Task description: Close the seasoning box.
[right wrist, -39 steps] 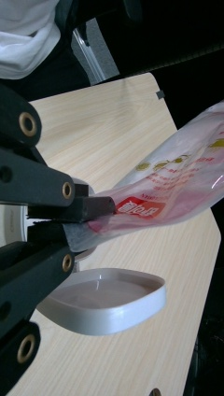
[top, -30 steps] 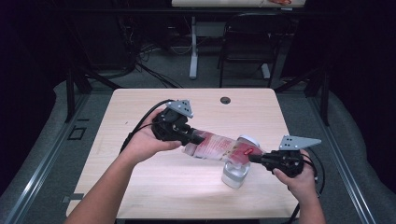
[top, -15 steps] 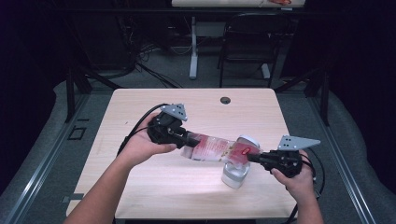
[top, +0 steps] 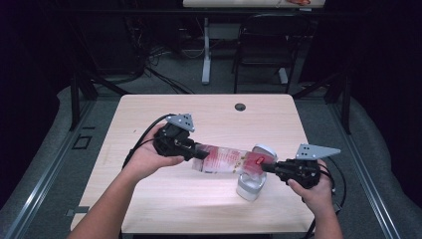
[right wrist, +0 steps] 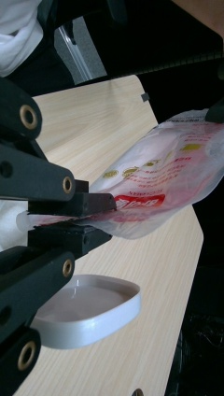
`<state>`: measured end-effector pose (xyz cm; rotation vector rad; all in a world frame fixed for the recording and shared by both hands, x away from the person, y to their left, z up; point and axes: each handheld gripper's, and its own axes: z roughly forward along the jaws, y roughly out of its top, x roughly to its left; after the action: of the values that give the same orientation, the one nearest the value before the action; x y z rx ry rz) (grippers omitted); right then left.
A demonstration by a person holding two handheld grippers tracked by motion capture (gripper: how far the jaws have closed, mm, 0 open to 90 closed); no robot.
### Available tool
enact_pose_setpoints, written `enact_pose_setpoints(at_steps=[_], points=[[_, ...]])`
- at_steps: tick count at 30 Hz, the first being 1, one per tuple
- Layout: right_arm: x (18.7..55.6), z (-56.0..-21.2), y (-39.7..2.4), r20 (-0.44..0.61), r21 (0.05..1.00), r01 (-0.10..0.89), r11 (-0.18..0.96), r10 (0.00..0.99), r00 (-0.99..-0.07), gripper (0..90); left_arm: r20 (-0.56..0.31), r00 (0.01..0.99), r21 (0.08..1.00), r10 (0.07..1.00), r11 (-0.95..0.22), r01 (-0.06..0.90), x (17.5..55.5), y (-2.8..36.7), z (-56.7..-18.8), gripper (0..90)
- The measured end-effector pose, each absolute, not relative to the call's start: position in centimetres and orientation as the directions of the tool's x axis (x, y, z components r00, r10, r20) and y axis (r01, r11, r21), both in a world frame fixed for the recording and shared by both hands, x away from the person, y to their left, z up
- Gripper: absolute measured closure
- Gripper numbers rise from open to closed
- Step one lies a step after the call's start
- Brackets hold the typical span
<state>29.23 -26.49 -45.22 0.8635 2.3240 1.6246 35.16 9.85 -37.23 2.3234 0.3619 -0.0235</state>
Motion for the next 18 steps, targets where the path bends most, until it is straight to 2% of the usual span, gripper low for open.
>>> enact_pose_setpoints(at_steps=[18], points=[[29.4, -46.0, -26.3, 0.206, 0.89, 0.377, 0.257, 0.51, -0.835, 82.1, -0.157, 0.954, 0.711, 0.255, -0.642, 0.288, 35.0, 10.5, -39.0, 75.3]])
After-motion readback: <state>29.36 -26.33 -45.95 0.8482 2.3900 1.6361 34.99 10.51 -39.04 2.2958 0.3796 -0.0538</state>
